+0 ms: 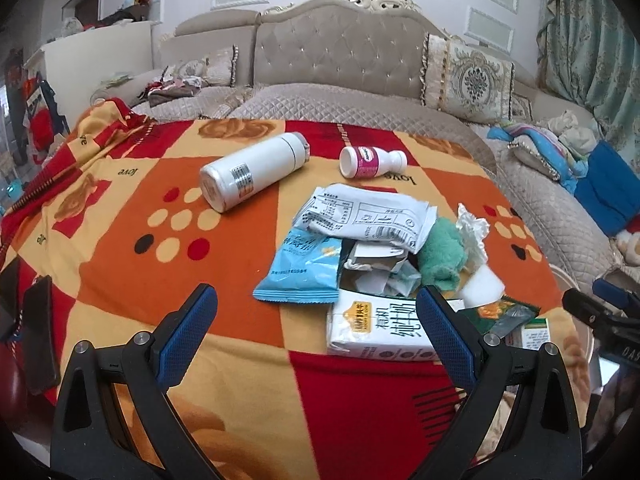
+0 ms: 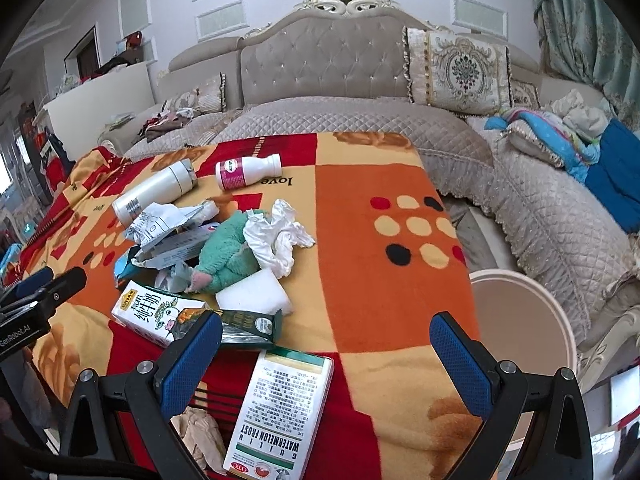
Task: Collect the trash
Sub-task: 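Grasp the blue snack bag with the left tool while the right tool grasps the white tissue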
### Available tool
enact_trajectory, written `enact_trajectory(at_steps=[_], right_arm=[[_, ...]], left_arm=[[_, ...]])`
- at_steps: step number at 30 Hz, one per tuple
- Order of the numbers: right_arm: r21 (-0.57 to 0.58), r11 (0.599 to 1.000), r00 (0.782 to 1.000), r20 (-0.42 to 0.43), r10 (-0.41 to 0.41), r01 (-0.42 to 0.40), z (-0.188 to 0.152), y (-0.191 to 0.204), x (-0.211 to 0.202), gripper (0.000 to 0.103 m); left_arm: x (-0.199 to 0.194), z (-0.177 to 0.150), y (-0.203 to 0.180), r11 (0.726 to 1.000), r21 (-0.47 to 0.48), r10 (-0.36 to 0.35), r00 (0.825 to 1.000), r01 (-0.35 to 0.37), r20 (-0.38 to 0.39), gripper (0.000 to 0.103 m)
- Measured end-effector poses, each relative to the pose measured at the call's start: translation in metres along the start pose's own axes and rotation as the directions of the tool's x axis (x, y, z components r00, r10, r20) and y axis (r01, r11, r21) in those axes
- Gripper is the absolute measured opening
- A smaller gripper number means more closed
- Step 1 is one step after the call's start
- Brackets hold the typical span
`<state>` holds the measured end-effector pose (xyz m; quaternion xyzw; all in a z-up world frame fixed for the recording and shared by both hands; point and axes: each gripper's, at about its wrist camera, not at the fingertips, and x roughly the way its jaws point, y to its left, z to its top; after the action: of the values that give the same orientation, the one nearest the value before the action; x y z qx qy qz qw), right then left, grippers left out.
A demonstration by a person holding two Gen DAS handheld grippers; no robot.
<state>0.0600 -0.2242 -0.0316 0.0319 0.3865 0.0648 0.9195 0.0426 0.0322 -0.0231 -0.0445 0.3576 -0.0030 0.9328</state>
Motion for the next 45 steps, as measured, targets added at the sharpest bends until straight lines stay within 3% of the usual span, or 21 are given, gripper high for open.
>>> enact_trajectory(at_steps=[6,11,16,22,29,38,40,41,42,43,45], right_arm=[[0.017,0.998,0.997,-0.035,0.063,-0.062,0.015,-0.004,0.014,0.103],[-0.010,0.992,0.986,-0.111,0.123,-0.125,0.043,0.003,0.047,0.103],[-0.064,0.991,0.981,-0.161,0.109,-0.120,0.060,0.010,0.078,0.103],[-0.059,0.976,0.956,-0.221,0.194,-0.212,0.074,0.015,0.108,0.103],[-0.100,0.967,0.929,-0.316,0.192,-0.234,0.079,0.023,0.146,0.095],[-0.096,0.965,0.922,-0.331,0.202,-0.245,0.087,0.023,0.164,0.092],[-0.086,0.966,0.918,-0.341,0.203,-0.246,0.086,0.022,0.171,0.078],[-0.078,0.965,0.915,-0.345,0.210,-0.251,0.085,0.022,0.172,0.074],[-0.067,0.963,0.911,-0.349,0.221,-0.260,0.085,0.021,0.174,0.063],[-0.051,0.961,0.905,-0.352,0.238,-0.272,0.084,0.019,0.174,0.051],[-0.024,0.958,0.902,-0.344,0.262,-0.287,0.084,0.016,0.171,0.045]], left_arm=[[0.008,0.015,0.006,0.999,-0.003,-0.045,0.998,0.045,-0.039,0.099],[0.016,0.032,0.004,0.999,0.035,-0.020,0.998,0.022,-0.052,0.099],[0.028,0.044,0.019,1.000,0.019,-0.005,0.997,0.007,-0.080,0.099],[0.043,0.042,0.042,1.000,0.002,-0.012,0.989,0.013,-0.145,0.099],[0.068,0.030,0.036,0.997,0.020,-0.067,0.973,0.073,-0.222,0.099],[0.112,0.031,0.021,0.991,0.127,-0.002,0.961,0.038,-0.276,0.099],[0.120,0.031,0.024,0.991,0.126,-0.005,0.957,0.044,-0.291,0.098],[0.122,0.031,0.025,0.991,0.125,-0.006,0.955,0.045,-0.296,0.086],[0.125,0.031,0.027,0.991,0.123,-0.008,0.951,0.048,-0.308,0.065],[0.127,0.030,0.030,0.992,0.118,-0.008,0.945,0.049,-0.328,0.064],[0.122,0.029,0.034,0.992,0.114,-0.022,0.948,0.061,-0.317,0.064]])
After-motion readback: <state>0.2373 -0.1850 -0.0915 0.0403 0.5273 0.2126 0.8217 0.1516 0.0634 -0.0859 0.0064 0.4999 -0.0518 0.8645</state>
